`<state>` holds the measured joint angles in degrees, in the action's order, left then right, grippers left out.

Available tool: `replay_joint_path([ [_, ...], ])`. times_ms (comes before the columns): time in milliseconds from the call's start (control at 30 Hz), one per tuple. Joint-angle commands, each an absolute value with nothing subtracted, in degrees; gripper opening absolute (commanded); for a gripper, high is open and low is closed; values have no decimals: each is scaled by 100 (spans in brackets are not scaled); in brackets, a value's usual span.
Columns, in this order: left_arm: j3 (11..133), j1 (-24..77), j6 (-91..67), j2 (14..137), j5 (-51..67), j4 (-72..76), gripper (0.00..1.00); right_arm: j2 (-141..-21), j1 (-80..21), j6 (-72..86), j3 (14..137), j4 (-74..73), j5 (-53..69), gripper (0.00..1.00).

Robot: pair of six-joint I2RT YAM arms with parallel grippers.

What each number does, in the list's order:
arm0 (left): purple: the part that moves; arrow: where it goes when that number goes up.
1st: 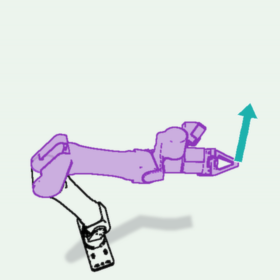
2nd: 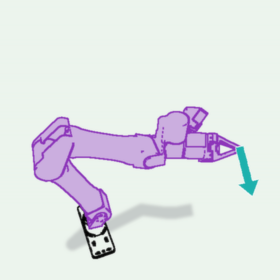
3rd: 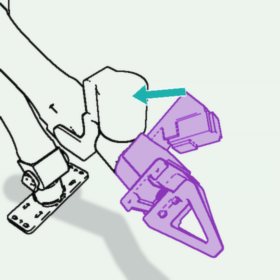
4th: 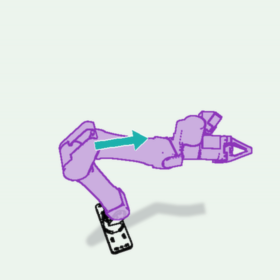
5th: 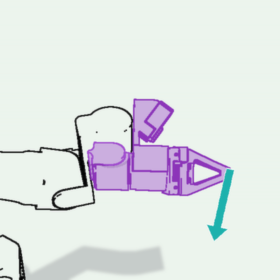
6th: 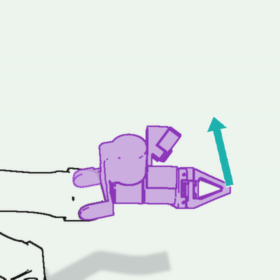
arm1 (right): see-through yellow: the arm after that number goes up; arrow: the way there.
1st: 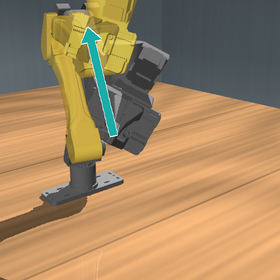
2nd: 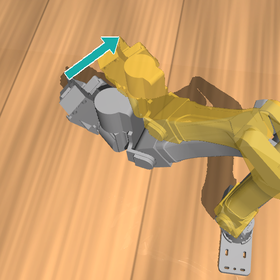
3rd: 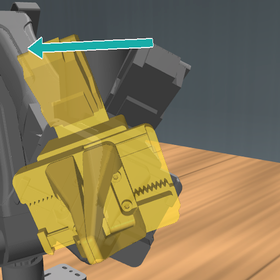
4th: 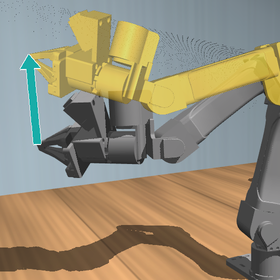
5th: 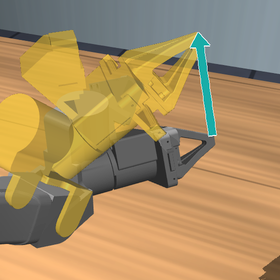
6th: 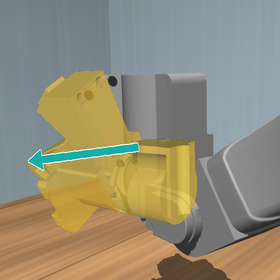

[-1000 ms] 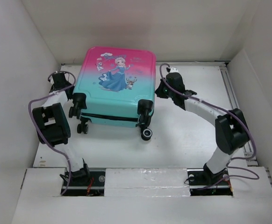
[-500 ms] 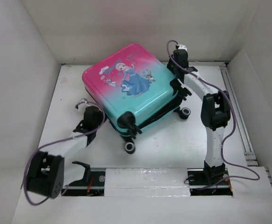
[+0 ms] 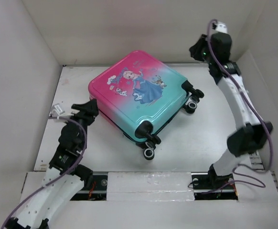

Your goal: Pack the luggage

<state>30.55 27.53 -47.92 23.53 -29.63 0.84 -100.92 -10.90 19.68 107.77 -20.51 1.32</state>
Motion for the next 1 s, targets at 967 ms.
replay_joint_path([
  [967, 4310, 658, -4666, 8317, 247, 2495, 57, -9137, -2074, 2584, 7449, 344, 728, 0],
])
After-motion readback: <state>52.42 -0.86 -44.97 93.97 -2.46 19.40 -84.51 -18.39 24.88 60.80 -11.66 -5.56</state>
